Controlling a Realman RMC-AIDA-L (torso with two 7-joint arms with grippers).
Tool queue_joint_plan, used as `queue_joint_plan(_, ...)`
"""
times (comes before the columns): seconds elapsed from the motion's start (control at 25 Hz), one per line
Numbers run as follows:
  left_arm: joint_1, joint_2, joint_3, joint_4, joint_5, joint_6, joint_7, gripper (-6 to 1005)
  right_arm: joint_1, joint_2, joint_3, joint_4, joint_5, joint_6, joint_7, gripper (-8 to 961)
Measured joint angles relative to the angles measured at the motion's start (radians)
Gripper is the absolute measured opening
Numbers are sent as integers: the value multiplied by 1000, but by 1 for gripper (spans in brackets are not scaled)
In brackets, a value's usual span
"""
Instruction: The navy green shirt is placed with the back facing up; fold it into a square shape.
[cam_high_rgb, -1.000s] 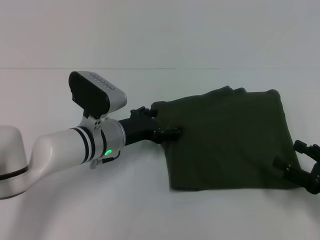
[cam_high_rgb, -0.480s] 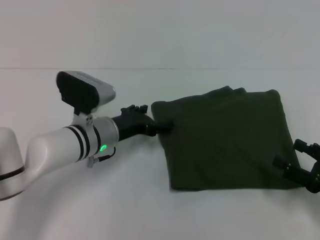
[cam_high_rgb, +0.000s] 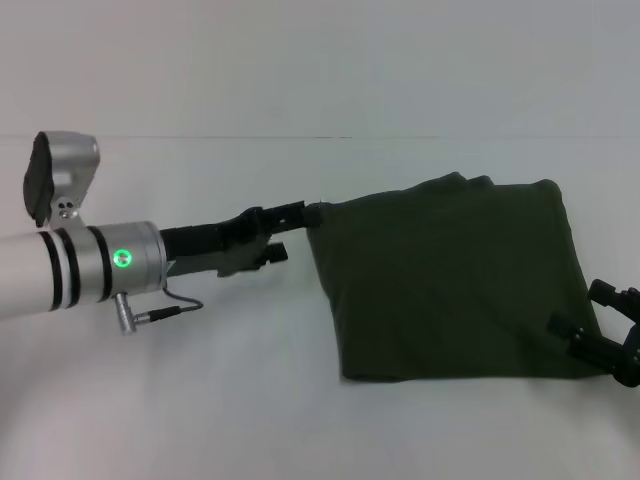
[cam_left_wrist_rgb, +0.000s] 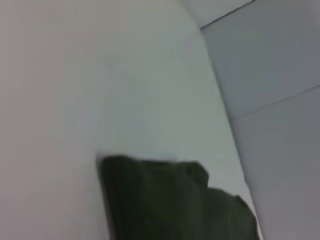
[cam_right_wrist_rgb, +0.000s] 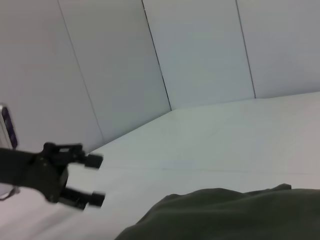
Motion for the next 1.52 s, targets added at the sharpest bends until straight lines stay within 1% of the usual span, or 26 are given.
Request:
queue_joint_plan(0.04,0,5,2,-5,11,13,-37,919,0,0,0,0,0,0,0,900)
queue_joint_plan(0.12,2,6,3,-11,31,33,-75,919,1,0,0,0,-1,-2,0,900)
queue_joint_plan(0.24,7,-4,4,-19,42,5,-71,919,2,0,0,0,-3,-4,-1,900)
queue_joint_plan(0.36,5,-20,8,-22,44,-42,-56,920,3,0,-2,0,-4,-6,-1,900)
queue_joint_plan(0.48,-1,-42,12,-22,44,-84,-43,920,2,0,-1,0,-4,-10,0,900)
queue_joint_plan(0.6,-8,-69,22,-18,46,-138,-36,920,2,-1,-1,-1,-4,-13,0,900)
queue_joint_plan(0.72,-17,-90,26,-16,46,-176,-29,919,1,-2,0,-1,-4,-15,0,900)
queue_joint_plan(1.16,-42,-135,61,-18,47,-262,-1,918,-2,-2,0,0,-4,-22,0,900)
queue_joint_plan(1.28,-45,-142,73,-16,47,-280,2,917,-2,-2,0,0,-4,-22,0,900)
queue_joint_plan(1.52,-54,-143,73,-21,47,-283,9,916,-2,-2,-1,1,-5,-22,0,900)
